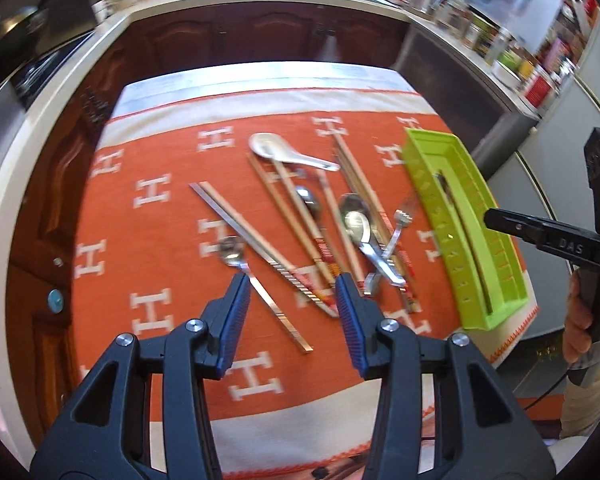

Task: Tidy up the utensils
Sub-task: 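Move both open tools back over the remaining utensils, then grasp a red-banded chopstick with the right tool while the left tool grasps a small spoon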

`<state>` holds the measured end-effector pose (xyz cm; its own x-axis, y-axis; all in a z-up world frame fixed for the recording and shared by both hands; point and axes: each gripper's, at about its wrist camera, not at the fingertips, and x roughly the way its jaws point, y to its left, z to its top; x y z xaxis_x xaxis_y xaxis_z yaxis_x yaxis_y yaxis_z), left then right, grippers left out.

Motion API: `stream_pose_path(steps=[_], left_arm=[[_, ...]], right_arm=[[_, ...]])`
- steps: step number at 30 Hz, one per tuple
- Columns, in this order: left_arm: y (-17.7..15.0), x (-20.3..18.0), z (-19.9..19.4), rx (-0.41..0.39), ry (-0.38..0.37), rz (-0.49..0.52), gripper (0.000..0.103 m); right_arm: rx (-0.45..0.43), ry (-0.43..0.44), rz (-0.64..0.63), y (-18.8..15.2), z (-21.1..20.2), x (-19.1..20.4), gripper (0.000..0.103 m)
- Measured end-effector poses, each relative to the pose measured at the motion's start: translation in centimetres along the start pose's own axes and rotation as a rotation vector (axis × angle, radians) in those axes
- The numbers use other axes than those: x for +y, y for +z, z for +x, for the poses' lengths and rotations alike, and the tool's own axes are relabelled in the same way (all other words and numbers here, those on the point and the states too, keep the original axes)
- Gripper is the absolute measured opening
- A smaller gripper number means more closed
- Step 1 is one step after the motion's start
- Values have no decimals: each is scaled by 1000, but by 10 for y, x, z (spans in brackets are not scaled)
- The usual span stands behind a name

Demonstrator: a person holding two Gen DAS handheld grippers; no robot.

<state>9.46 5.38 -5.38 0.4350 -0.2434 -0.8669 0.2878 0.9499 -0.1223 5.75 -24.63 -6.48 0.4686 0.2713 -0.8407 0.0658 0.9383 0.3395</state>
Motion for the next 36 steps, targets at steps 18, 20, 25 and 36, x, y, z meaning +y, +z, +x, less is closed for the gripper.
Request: stream_pose_path(steps=[18, 20, 25, 36], left_arm=[[2, 69, 42, 60, -17, -163, 30], [-1, 72, 53, 75, -38, -184, 29], [-10, 65, 82, 113, -88, -212, 28], [-25, 37, 124, 118, 30, -235, 26]], right_arm=[[137, 125, -237, 60, 86, 148, 16], [160, 142, -249, 61, 101, 155, 15], [233, 190, -293, 55, 147, 174, 11], [339, 215, -360, 40, 221, 181, 2]])
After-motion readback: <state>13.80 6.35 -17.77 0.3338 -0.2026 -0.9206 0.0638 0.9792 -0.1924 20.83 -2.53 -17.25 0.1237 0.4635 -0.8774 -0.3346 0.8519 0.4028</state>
